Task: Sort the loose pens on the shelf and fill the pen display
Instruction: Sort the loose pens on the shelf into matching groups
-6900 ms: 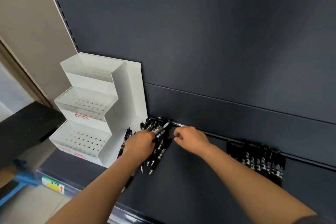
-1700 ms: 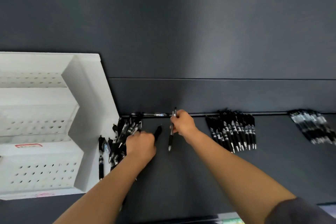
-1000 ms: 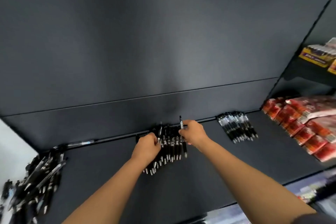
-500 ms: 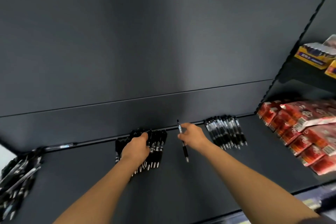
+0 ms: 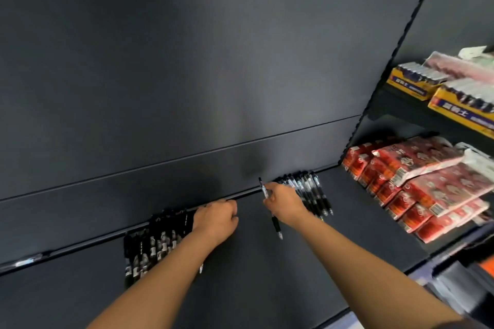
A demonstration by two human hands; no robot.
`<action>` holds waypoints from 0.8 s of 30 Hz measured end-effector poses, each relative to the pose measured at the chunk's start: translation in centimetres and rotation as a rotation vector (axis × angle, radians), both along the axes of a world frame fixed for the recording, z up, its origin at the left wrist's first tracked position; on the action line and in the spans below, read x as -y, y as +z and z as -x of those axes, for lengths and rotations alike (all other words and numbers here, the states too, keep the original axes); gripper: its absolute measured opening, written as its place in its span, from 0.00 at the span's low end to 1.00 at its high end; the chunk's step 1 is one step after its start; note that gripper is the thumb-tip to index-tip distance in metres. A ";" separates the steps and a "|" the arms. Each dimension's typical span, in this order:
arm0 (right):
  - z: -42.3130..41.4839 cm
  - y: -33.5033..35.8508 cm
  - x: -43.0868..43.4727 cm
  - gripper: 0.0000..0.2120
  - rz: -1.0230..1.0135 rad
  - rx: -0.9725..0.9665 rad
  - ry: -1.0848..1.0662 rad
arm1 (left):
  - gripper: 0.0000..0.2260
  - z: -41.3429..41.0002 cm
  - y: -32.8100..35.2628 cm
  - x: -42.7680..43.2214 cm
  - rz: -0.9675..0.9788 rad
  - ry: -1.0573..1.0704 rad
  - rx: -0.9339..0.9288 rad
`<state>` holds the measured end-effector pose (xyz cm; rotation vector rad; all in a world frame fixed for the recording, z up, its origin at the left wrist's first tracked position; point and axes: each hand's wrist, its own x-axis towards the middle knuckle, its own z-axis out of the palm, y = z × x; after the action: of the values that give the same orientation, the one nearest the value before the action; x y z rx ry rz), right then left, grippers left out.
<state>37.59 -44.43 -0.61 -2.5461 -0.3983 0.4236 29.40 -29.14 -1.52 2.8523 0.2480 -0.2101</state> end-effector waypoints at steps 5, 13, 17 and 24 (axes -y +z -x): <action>-3.1 -0.1 3.7 0.15 0.187 0.089 -0.073 | 0.07 -3.1 0.5 3.2 0.033 -0.089 0.072; -6.9 -1.4 5.4 0.15 0.303 0.171 0.023 | 0.08 -5.1 0.0 5.5 -0.003 -0.075 0.119; -7.6 -2.3 6.0 0.10 0.286 0.191 0.076 | 0.09 -5.4 -0.2 6.3 -0.013 -0.038 0.124; -7.5 -1.3 6.3 0.09 0.214 0.318 0.232 | 0.09 -4.4 0.8 7.7 -0.060 0.074 0.174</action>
<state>45.10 -50.70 -1.88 -2.7941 -0.8098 0.1470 33.79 -36.85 -0.70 2.8916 0.3283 0.0606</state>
